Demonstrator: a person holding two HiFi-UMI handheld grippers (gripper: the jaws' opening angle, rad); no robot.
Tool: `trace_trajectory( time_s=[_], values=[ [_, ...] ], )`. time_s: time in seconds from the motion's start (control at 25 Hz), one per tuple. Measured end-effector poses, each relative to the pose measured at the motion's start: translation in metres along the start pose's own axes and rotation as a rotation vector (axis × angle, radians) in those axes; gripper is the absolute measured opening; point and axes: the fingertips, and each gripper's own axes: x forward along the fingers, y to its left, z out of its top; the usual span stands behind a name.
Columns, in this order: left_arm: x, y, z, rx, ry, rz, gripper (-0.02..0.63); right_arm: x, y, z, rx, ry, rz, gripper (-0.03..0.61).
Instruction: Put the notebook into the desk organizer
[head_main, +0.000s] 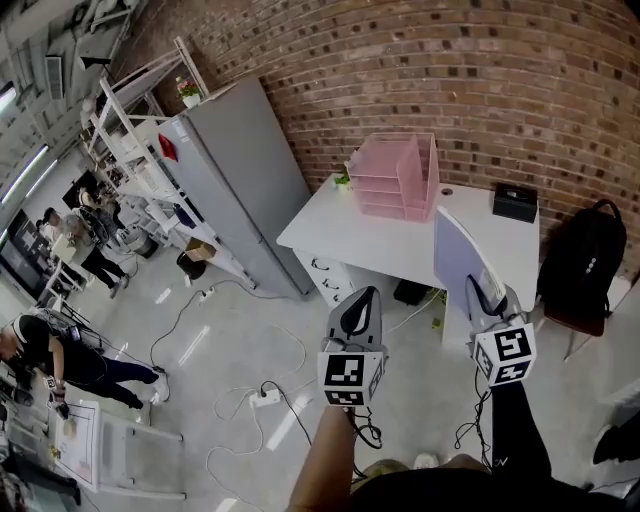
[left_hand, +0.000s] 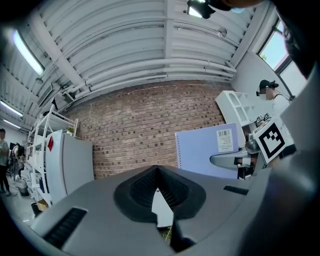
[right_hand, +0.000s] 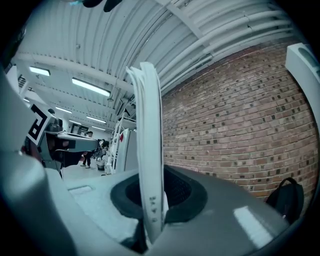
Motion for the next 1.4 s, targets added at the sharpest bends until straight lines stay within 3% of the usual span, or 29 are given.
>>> trace_trajectory(
  time_s=[0.48,0.96,1.4],
  values=[
    [0.063,0.046,-0.003,-0.005,-0.029,-0.007,0.008,0.074,-0.015,-0.008,-0.016,-0.006,0.000,0.031],
    [0.178,0.127,-0.019,-0.029,-0.027,-0.051,0.008,0.205,-0.025,-0.019,-0.038,0.027,-0.013,0.031],
    [0.285,0.208,-0.028,-0.007,-0.079,-0.045,0.008,0.331,-0.046,-0.030,-0.042,0.034,-0.034,0.031]
  ],
)
